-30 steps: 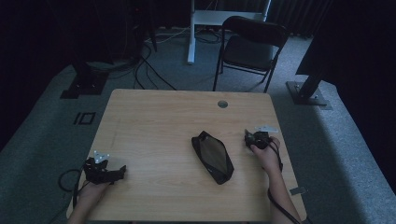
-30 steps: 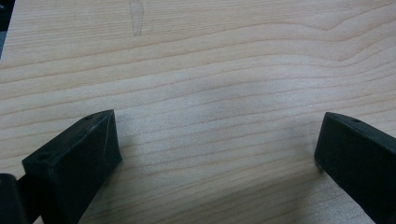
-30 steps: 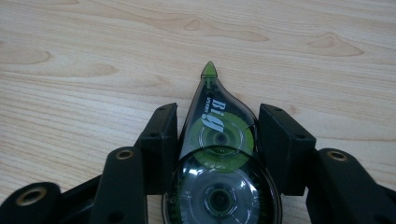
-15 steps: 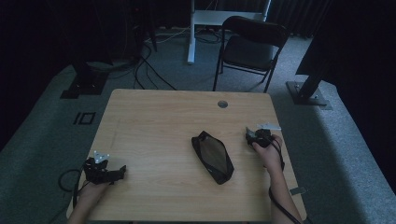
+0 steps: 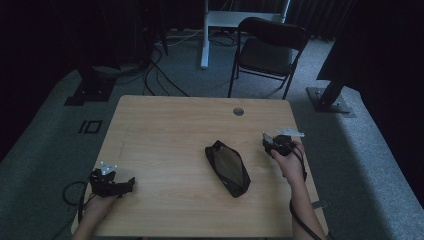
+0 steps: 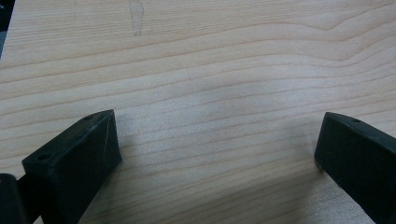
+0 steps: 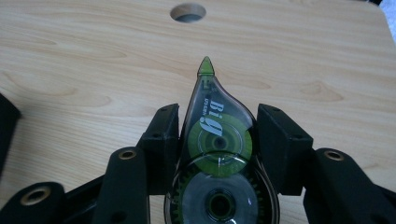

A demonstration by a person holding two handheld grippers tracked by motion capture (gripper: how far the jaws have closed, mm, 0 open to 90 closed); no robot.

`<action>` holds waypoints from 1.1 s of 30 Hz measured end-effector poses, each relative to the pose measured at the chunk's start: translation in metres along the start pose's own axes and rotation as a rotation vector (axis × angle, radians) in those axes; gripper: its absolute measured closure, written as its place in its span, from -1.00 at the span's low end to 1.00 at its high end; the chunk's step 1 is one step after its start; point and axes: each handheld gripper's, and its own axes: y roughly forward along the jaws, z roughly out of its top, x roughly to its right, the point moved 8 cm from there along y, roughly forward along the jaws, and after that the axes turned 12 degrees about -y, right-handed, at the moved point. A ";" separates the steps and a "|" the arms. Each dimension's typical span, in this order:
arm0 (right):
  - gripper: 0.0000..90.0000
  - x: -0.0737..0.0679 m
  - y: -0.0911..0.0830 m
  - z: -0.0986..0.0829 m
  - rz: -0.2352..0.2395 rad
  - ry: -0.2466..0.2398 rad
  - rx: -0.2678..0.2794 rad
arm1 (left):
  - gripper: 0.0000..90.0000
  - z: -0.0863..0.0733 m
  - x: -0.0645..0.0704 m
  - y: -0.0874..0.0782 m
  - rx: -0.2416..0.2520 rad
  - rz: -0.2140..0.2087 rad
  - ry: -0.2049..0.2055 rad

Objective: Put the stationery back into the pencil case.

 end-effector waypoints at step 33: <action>0.13 -0.075 -0.064 0.063 0.108 -0.105 0.137 | -1.00 0.000 0.000 0.000 0.002 0.000 -0.002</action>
